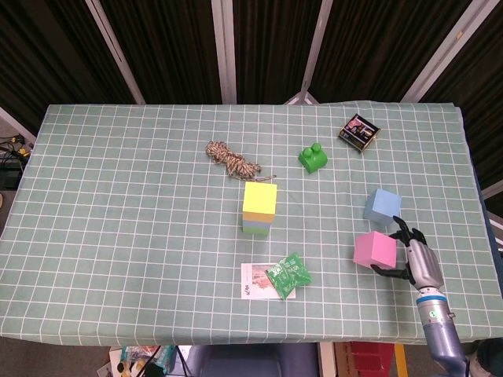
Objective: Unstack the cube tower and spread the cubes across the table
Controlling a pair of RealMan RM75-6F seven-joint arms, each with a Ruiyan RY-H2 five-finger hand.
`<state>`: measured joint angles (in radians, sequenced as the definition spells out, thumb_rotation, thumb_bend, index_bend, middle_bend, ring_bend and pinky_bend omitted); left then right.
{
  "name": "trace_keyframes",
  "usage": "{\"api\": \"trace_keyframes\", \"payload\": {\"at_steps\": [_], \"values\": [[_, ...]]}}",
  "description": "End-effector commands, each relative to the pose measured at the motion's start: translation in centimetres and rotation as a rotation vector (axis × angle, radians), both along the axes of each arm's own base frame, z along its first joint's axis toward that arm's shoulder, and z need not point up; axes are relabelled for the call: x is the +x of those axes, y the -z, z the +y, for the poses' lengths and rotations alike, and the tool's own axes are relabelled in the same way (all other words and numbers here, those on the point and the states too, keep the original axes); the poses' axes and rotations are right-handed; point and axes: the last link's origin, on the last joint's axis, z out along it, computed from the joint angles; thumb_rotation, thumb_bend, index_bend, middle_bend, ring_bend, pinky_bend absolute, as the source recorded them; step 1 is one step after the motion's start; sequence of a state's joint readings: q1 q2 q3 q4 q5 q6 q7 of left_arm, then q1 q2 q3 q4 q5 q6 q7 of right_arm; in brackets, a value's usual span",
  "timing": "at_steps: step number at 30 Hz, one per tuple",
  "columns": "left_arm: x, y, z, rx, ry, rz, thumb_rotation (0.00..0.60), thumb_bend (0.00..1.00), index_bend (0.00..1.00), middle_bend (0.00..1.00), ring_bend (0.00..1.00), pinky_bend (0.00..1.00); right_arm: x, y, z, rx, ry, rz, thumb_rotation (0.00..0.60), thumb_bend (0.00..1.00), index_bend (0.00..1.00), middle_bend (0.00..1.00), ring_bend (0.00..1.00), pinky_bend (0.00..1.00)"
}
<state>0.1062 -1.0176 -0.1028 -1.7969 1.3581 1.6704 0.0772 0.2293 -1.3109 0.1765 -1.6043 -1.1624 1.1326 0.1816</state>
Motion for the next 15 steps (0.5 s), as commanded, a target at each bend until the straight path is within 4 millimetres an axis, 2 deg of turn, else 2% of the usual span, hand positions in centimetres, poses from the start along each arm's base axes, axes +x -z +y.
{"api": "trace_keyframes", "payload": {"at_steps": [1, 5, 10, 13, 15], "values": [[0.0, 0.0, 0.0, 0.002, -0.001, -0.001, 0.6, 0.17, 0.17, 0.0, 0.0, 0.0, -0.2, 0.1, 0.0, 0.011, -0.008, 0.016, 0.6, 0.15, 0.06, 0.24, 0.06, 0.0], [0.0, -0.1, 0.0, 0.005, -0.003, -0.002, 0.6, 0.17, 0.17, 0.0, 0.0, 0.0, -0.3, 0.2, 0.0, 0.025, -0.024, 0.03, 0.6, 0.15, 0.01, 0.12, 0.01, 0.0], [0.0, -0.1, 0.0, 0.002, -0.005, -0.002, 0.6, 0.17, 0.17, 0.0, 0.0, 0.0, -0.1, -0.2, 0.1, 0.054, -0.048, 0.035, 0.6, 0.15, 0.0, 0.05, 0.0, 0.0], [0.0, -0.1, -0.1, 0.002, -0.003, -0.001, 0.6, 0.17, 0.17, 0.0, 0.0, 0.0, 1.4, -0.7, -0.2, 0.053, -0.083, -0.022, 0.6, 0.15, 0.0, 0.05, 0.0, 0.0], [0.0, -0.1, -0.1, 0.004, -0.003, -0.001, 0.6, 0.17, 0.17, 0.0, 0.0, 0.0, 3.4, -1.3, -0.6, 0.028, -0.131, -0.099, 0.6, 0.15, 0.0, 0.05, 0.0, 0.0]]}}
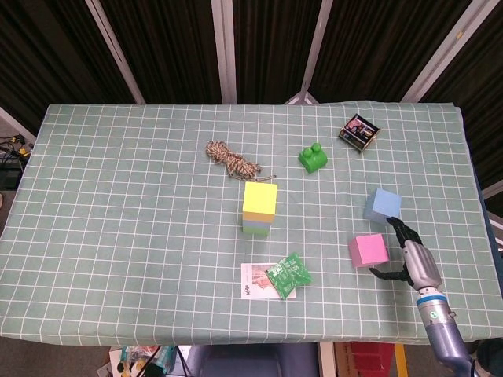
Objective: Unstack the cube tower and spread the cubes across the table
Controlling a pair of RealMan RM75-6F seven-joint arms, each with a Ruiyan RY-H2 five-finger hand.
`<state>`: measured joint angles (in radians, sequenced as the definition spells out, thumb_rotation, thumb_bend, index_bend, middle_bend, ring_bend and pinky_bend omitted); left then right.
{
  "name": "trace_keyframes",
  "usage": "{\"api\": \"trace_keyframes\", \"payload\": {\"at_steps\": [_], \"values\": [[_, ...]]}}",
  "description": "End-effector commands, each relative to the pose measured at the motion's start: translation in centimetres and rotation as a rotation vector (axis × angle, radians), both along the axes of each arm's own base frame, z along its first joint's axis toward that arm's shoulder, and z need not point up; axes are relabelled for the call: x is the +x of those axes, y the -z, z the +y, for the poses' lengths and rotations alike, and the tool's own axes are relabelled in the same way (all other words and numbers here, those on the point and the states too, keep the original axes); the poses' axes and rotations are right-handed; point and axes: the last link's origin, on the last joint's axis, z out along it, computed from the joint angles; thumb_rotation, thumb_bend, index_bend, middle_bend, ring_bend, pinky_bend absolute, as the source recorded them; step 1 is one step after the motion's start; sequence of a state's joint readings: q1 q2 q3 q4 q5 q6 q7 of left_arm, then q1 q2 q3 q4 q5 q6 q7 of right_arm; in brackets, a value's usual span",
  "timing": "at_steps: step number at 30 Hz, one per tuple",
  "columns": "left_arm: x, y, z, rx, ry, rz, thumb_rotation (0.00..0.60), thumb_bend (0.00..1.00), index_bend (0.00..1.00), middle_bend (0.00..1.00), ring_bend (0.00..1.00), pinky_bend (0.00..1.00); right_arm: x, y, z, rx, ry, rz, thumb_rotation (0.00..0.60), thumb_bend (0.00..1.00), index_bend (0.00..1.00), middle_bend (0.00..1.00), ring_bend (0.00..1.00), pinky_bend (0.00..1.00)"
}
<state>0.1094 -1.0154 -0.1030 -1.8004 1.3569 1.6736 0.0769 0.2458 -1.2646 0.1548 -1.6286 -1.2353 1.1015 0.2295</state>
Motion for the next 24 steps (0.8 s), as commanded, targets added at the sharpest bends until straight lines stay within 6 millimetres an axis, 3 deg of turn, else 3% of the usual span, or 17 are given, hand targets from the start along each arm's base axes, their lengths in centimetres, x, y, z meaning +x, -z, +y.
{"api": "trace_keyframes", "payload": {"at_steps": [1, 4, 7, 15, 24], "values": [[0.0, 0.0, 0.0, 0.001, -0.001, -0.001, 0.6, 0.17, 0.17, 0.0, 0.0, 0.0, 3.4, -1.1, -0.7, -0.036, -0.08, -0.139, 0.6, 0.15, 0.0, 0.05, 0.0, 0.0], [0.0, -0.1, -0.1, 0.004, -0.001, -0.001, 0.6, 0.17, 0.17, 0.0, 0.0, 0.0, 7.2, -2.3, -1.9, -0.089, -0.149, -0.324, 0.6, 0.15, 0.0, 0.05, 0.0, 0.0], [0.0, -0.1, -0.1, 0.004, 0.001, -0.003, 0.6, 0.17, 0.17, 0.0, 0.0, 0.0, 9.9, -2.6, -3.9, -0.085, -0.188, -0.376, 0.6, 0.15, 0.0, 0.05, 0.0, 0.0], [-0.1, -0.3, 0.0, 0.006, 0.001, -0.006, 0.6, 0.17, 0.17, 0.0, 0.0, 0.0, 15.1, 0.3, -8.3, -0.017, -0.144, -0.381, 0.6, 0.15, 0.0, 0.05, 0.0, 0.0], [0.0, 0.2, 0.4, -0.017, 0.0, 0.004, 0.6, 0.17, 0.17, 0.0, 0.0, 0.0, 19.7, 3.1, -9.2, 0.033, -0.119, -0.381, 0.6, 0.15, 0.0, 0.05, 0.0, 0.0]]}}
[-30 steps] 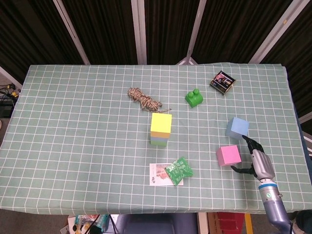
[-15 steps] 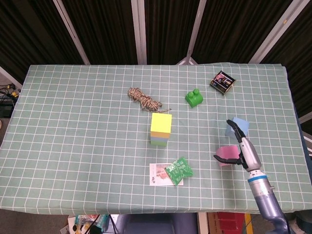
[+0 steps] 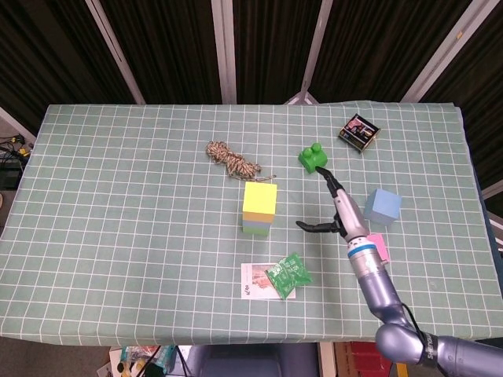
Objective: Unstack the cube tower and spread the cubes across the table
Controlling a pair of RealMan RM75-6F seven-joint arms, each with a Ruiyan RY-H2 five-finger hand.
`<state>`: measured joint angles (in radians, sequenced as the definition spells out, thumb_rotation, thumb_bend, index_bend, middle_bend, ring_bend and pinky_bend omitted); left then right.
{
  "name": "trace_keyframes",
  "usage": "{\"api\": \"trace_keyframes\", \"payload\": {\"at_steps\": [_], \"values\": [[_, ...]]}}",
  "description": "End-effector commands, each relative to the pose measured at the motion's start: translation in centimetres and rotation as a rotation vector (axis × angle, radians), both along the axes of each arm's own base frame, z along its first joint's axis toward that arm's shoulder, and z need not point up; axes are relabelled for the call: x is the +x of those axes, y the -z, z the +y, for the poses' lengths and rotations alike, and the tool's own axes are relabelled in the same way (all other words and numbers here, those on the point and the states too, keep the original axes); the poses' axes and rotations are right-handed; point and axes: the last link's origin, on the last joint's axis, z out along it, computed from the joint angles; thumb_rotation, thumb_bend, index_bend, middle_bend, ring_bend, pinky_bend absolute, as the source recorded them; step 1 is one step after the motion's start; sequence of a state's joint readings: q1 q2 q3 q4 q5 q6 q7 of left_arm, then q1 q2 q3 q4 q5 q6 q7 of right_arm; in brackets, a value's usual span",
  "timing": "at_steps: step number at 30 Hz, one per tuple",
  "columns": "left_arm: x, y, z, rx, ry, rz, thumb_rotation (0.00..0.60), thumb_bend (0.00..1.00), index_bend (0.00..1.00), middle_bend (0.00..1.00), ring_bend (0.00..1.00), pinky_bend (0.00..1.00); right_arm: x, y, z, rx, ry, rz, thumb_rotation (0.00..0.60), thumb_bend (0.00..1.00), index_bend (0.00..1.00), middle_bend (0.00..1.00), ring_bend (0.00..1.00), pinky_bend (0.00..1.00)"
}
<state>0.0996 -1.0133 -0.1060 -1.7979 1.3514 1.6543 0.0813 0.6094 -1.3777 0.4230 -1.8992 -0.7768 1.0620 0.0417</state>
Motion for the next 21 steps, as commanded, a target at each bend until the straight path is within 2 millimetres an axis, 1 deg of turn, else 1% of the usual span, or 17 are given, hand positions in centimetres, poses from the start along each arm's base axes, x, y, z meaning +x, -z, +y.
{"api": "trace_keyframes", "payload": {"at_steps": [1, 5, 11, 18, 21], "values": [[0.0, 0.1, 0.0, -0.005, 0.002, 0.002, 0.6, 0.17, 0.17, 0.0, 0.0, 0.0, 2.8, 1.1, -0.3, 0.014, -0.021, -0.001, 0.6, 0.15, 0.0, 0.05, 0.0, 0.0], [0.1, 0.0, 0.0, 0.0, 0.004, 0.001, 0.6, 0.17, 0.17, 0.0, 0.0, 0.0, 4.7, 1.8, -0.3, 0.025, -0.04, 0.019, 0.6, 0.15, 0.0, 0.05, 0.0, 0.0], [0.0, -0.1, 0.0, 0.004, 0.0, -0.003, 0.6, 0.17, 0.17, 0.0, 0.0, 0.0, 6.9, 2.5, 0.1, 0.044, -0.063, 0.049, 0.6, 0.15, 0.0, 0.05, 0.0, 0.0], [-0.1, -0.3, -0.1, 0.007, 0.002, -0.007, 0.6, 0.17, 0.17, 0.0, 0.0, 0.0, 8.4, 3.5, 0.5, 0.061, -0.068, 0.061, 0.6, 0.15, 0.0, 0.05, 0.0, 0.0], [-0.1, -0.4, -0.1, 0.01, 0.003, -0.01, 0.6, 0.17, 0.17, 0.0, 0.0, 0.0, 9.1, 3.9, 0.6, 0.063, -0.071, 0.065, 0.6, 0.15, 0.0, 0.07, 0.0, 0.0]]}}
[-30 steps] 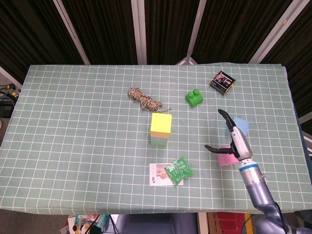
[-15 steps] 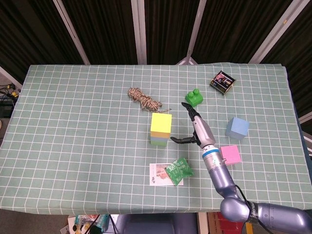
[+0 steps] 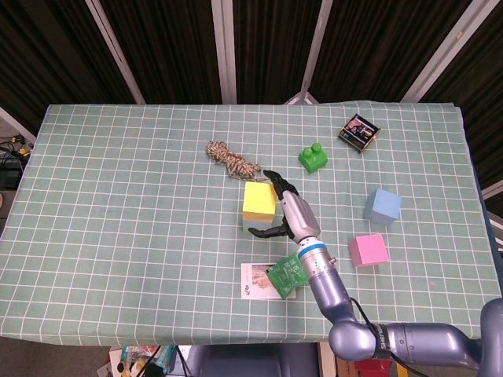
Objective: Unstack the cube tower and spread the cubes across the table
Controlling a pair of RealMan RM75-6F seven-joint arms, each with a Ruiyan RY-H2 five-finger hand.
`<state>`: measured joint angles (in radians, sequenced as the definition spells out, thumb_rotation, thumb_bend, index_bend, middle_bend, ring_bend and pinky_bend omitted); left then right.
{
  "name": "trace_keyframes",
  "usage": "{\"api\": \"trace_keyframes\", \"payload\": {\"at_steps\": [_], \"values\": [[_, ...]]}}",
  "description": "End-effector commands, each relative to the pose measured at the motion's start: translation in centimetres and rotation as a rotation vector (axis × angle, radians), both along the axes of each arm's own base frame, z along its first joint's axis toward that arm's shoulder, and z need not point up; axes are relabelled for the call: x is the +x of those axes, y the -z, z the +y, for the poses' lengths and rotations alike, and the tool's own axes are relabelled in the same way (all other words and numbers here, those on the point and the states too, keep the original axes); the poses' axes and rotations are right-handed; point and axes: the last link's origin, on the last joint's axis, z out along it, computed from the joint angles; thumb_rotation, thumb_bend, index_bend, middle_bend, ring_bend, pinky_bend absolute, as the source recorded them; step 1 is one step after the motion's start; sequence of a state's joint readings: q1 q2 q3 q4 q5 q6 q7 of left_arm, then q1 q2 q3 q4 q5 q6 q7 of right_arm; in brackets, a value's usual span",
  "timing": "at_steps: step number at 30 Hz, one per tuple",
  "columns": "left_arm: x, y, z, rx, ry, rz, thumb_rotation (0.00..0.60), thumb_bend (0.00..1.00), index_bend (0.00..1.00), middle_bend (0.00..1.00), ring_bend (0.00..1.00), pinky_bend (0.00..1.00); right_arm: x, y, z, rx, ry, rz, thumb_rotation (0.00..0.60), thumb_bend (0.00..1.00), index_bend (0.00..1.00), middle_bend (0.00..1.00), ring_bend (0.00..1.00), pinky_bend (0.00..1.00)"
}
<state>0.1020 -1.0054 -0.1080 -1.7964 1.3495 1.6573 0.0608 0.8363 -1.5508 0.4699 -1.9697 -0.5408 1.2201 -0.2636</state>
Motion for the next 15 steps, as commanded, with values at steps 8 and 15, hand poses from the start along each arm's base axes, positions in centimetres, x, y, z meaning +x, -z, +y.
{"api": "trace_keyframes", "payload": {"at_steps": [8, 15], "values": [[-0.08, -0.16, 0.06, 0.001, 0.0, -0.005, 0.6, 0.17, 0.17, 0.0, 0.0, 0.0, 1.05, 1.02, -0.27, -0.031, 0.023, 0.035, 0.6, 0.15, 0.0, 0.21, 0.03, 0.0], [-0.16, -0.3, 0.1, 0.006, -0.002, -0.008, 0.6, 0.17, 0.17, 0.0, 0.0, 0.0, 0.55, 1.25, -0.76, -0.078, 0.042, 0.067, 0.6, 0.15, 0.08, 0.5, 0.3, 0.0]]}}
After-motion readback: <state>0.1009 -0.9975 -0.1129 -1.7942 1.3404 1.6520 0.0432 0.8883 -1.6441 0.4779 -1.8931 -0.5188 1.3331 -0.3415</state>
